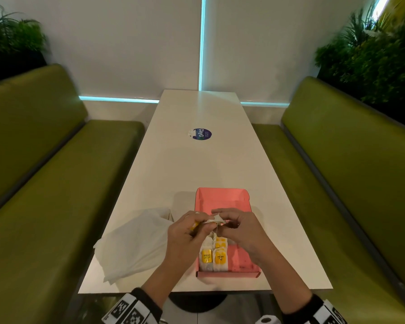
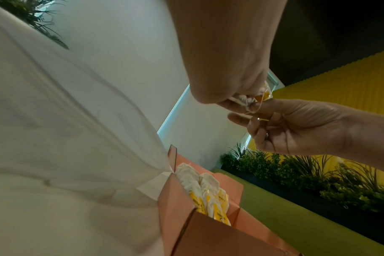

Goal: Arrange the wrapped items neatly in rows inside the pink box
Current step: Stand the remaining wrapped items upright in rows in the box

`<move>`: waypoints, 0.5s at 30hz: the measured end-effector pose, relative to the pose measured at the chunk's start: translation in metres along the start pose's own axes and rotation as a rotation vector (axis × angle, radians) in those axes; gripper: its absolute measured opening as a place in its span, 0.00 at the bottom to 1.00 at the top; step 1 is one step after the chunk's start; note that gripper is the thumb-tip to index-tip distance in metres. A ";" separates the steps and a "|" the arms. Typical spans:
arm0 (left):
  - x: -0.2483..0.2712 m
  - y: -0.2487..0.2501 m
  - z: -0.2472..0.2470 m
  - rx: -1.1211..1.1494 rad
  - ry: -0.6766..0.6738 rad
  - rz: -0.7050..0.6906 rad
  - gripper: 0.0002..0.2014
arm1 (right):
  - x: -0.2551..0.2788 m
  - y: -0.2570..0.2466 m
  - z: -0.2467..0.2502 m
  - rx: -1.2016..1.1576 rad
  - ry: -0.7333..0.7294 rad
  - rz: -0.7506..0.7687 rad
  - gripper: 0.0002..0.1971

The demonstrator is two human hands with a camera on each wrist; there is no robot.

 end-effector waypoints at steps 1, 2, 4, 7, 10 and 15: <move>0.000 0.000 0.000 0.014 -0.009 0.024 0.06 | 0.000 0.000 0.000 -0.007 -0.004 0.004 0.12; 0.000 0.001 0.001 0.025 -0.021 0.042 0.06 | 0.000 0.000 0.001 -0.010 -0.007 0.010 0.12; 0.000 0.003 0.001 0.046 -0.040 0.053 0.06 | 0.000 0.001 0.001 0.003 -0.009 0.022 0.11; -0.001 0.006 -0.001 0.058 -0.022 0.049 0.06 | 0.000 0.001 0.002 0.023 -0.003 0.035 0.11; 0.000 0.006 -0.002 0.050 -0.026 0.075 0.06 | 0.001 0.000 0.003 0.034 -0.023 0.024 0.10; 0.002 0.010 -0.004 0.025 -0.049 0.131 0.06 | 0.003 0.000 0.000 0.036 -0.091 -0.086 0.12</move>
Point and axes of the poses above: each hand's wrist, its own x-axis away from the middle knuckle, its own z-axis out of the back of the hand, y = z × x, the point moved 1 cm from there along -x, towards the middle knuckle, and after that the axes turned 9 degrees about -x, right-handed, at the moved point
